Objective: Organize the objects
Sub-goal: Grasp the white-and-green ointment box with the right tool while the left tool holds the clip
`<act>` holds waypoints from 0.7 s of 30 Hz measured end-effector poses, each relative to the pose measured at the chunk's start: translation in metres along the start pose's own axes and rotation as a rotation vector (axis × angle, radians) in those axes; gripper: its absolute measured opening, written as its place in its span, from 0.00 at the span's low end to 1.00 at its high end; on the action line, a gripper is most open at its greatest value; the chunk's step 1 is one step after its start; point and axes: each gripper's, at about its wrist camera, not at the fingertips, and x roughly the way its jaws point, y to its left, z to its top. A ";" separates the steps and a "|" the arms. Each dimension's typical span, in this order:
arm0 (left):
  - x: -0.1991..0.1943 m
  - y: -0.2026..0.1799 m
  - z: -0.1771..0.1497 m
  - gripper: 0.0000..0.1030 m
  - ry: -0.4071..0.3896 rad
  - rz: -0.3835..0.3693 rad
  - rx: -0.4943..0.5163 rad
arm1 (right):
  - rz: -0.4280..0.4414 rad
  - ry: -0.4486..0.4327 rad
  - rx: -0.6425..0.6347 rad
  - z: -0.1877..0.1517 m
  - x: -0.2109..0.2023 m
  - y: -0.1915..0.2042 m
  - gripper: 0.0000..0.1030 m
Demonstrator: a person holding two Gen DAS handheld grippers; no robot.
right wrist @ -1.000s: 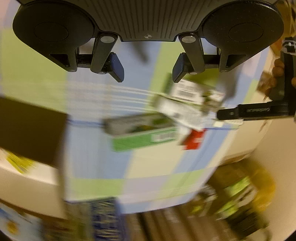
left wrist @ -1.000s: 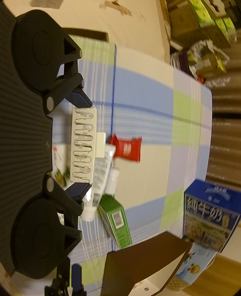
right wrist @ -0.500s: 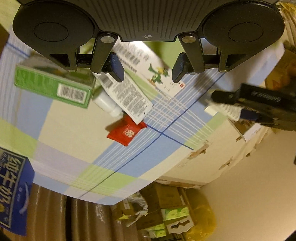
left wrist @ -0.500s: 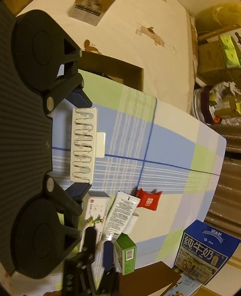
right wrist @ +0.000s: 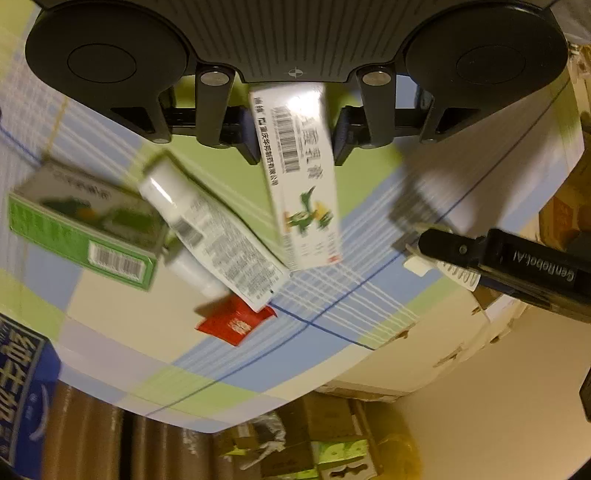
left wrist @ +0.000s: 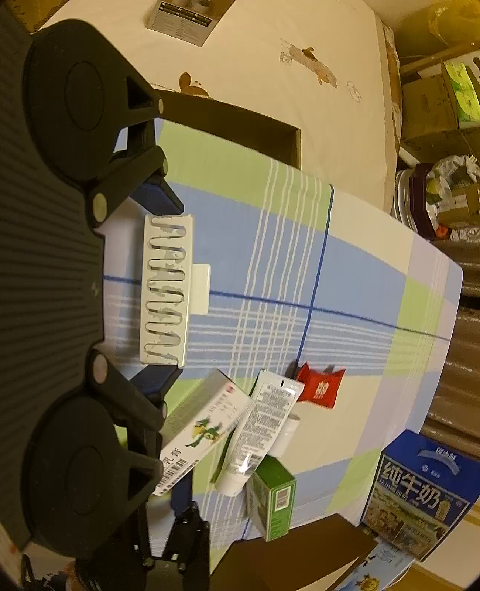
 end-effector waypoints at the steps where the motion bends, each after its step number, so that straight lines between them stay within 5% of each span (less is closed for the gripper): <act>1: 0.000 -0.002 -0.001 0.79 0.001 -0.004 0.005 | -0.001 -0.004 0.021 -0.005 -0.003 -0.002 0.35; 21: -0.004 -0.088 -0.025 0.79 0.037 -0.122 0.180 | -0.258 -0.016 0.289 -0.124 -0.101 -0.058 0.35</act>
